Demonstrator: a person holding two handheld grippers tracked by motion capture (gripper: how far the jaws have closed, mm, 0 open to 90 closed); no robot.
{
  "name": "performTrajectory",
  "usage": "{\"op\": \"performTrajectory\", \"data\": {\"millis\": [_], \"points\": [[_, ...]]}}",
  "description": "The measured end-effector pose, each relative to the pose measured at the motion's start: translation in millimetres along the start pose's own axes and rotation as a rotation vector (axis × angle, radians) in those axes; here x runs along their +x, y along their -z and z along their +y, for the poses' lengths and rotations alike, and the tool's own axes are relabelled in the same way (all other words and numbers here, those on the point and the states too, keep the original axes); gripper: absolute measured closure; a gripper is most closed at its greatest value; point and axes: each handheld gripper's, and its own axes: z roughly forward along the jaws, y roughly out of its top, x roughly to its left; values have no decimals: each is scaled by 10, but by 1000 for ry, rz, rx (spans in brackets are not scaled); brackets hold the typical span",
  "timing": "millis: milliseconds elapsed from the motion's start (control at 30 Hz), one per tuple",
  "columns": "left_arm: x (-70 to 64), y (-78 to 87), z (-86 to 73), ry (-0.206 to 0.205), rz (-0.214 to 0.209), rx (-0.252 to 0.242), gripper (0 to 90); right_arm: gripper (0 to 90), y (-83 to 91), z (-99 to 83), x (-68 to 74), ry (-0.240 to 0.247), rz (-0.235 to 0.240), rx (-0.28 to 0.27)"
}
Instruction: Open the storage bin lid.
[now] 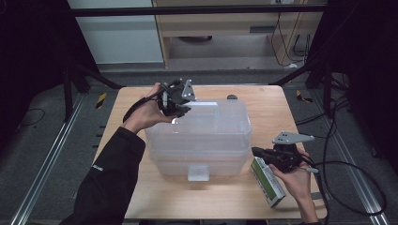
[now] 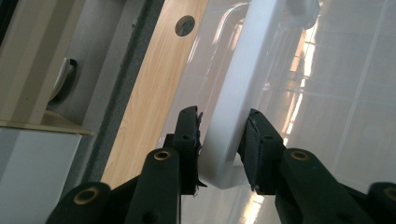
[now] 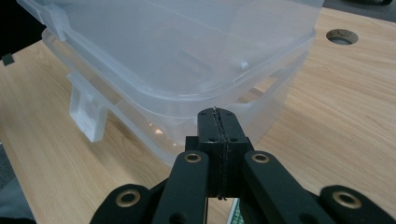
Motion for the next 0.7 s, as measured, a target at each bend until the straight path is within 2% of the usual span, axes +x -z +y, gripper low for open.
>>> {"op": "performTrajectory", "data": {"millis": [233,367,467,533,633,700], "points": [[65,-14,16,20,4,-6,679,900,-70,-27,-10,-11,14,17],[103,-27,12,41,3,-20,677,900,-123,-27,5,-1,17,16],[111,-31,5,49,1,-27,674,900,-139,-11,9,-6,28,-5],[96,-28,6,46,4,-24,675,900,-128,7,2,-21,39,-50],[88,-21,4,43,2,-17,675,900,-125,7,0,-17,30,-51],[84,-24,-12,53,0,-29,670,900,-130,-4,0,-21,30,-51]]}}
